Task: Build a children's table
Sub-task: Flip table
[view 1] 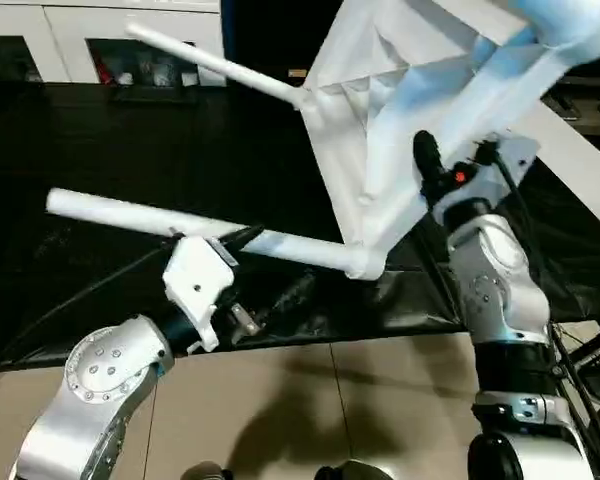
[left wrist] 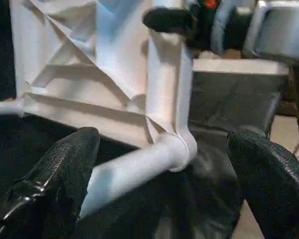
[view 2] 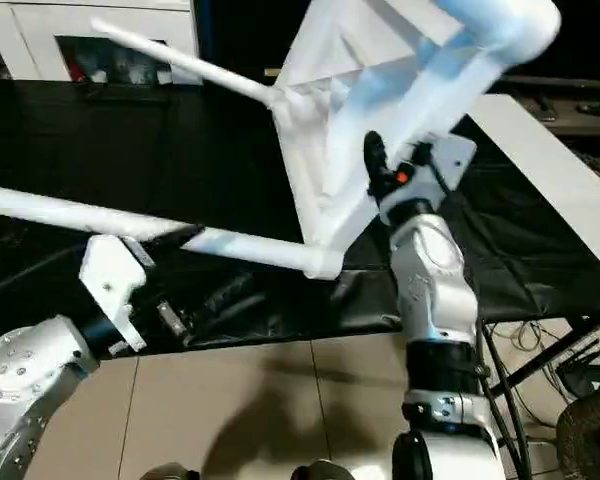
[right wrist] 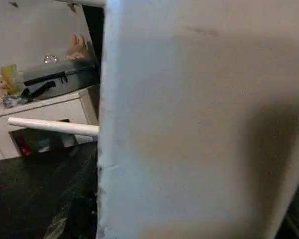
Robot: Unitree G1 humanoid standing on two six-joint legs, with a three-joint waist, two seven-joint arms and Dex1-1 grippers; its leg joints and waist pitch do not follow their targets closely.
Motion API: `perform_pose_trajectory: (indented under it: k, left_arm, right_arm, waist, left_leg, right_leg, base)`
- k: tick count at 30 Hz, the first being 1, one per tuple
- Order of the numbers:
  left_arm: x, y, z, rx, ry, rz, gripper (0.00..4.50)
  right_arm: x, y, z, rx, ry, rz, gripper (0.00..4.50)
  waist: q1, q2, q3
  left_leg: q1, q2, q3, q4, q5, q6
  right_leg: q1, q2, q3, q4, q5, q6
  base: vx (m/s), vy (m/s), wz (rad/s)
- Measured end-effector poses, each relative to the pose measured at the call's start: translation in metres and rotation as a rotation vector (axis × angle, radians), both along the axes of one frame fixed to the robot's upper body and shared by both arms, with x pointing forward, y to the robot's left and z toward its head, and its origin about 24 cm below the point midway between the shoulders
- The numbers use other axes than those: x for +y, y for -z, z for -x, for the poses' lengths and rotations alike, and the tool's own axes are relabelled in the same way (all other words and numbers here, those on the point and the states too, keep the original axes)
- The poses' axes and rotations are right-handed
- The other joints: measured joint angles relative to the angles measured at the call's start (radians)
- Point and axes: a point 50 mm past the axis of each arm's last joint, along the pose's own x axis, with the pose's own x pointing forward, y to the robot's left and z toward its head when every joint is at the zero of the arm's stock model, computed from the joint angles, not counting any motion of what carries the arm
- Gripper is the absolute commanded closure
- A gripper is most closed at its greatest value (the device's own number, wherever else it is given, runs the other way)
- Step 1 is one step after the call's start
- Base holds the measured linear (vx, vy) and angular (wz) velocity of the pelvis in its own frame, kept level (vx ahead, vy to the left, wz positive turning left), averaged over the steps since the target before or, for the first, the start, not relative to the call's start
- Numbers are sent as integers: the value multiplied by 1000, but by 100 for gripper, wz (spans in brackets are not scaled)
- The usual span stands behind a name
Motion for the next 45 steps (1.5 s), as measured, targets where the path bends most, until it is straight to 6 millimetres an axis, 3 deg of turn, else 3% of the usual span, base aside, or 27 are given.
perform_pose_trajectory:
  k: [13, 19, 27, 28, 29, 32, 38, 45]
  left_arm:
    - [1, 1, -6, -19, -25, -77, 0]
    - [3, -21, -21, -163, -84, -177, 0]
    - [4, -102, -38, -649, -201, -279, 0]
    - [5, -113, -38, -716, -223, -284, 0]
    - [5, -120, -37, -766, -236, -284, 0]
    - [3, -128, -34, -859, -253, -294, 0]
    - [4, -134, -31, -1027, -305, -375, 0]
    - [11, -137, -34, -1129, -388, -397, 0]
  right_arm:
    - [9, -6, 0, -17, 12, 132, 254]
    - [12, -7, 0, -22, -9, 207, 255]
    - [27, -8, -4, 1, -56, 341, 255]
    - [30, -8, -6, 14, -61, 346, 200]
    - [30, -8, -7, 26, -58, 351, 186]
    - [27, 7, -9, 105, -41, 384, 164]
    - [26, 33, -8, 209, -28, 441, 120]
    - [20, 47, -11, 264, 5, 469, 134]
  waist:
    - [3, -1, -1]
    - [4, -3, -1]
    - [-4, -9, -4]
    - [-7, -10, -5]
    - [-8, -11, -6]
    - [-7, -17, -10]
    - [-6, -17, -10]
    - [-5, -17, -10]
  left_leg:
    - [0, 0, 0, 0, 1, 0]
    - [1, 0, -1, 0, 1, -2]
    - [4, 0, -2, 0, 4, -2]
    - [8, 0, -3, 0, 4, -2]
    - [11, 0, -3, 0, 4, -2]
    - [14, 0, -5, 0, 4, -2]
    - [6, -1, -6, 0, 4, -2]
    - [5, 0, -6, 0, 4, -2]
  right_leg:
    - [1, 0, 1, 0, 1, 0]
    - [1, 1, 1, 1, 1, 0]
    - [11, 1, 0, 0, 3, 0]
    - [15, 1, 0, 0, 2, 0]
    - [18, 1, 0, -1, 2, 1]
    - [19, 1, -1, -3, 2, 1]
    - [18, 1, -1, -4, 3, 1]
    - [17, 1, -2, -3, 3, 1]
  base:
    - [0, 0, 0]
    - [0, 0, 0]
    - [0, 0, 0]
    - [0, 0, 0]
    - [0, 0, 0]
    - [0, 0, 0]
    - [0, 0, 0]
    - [0, 0, 0]
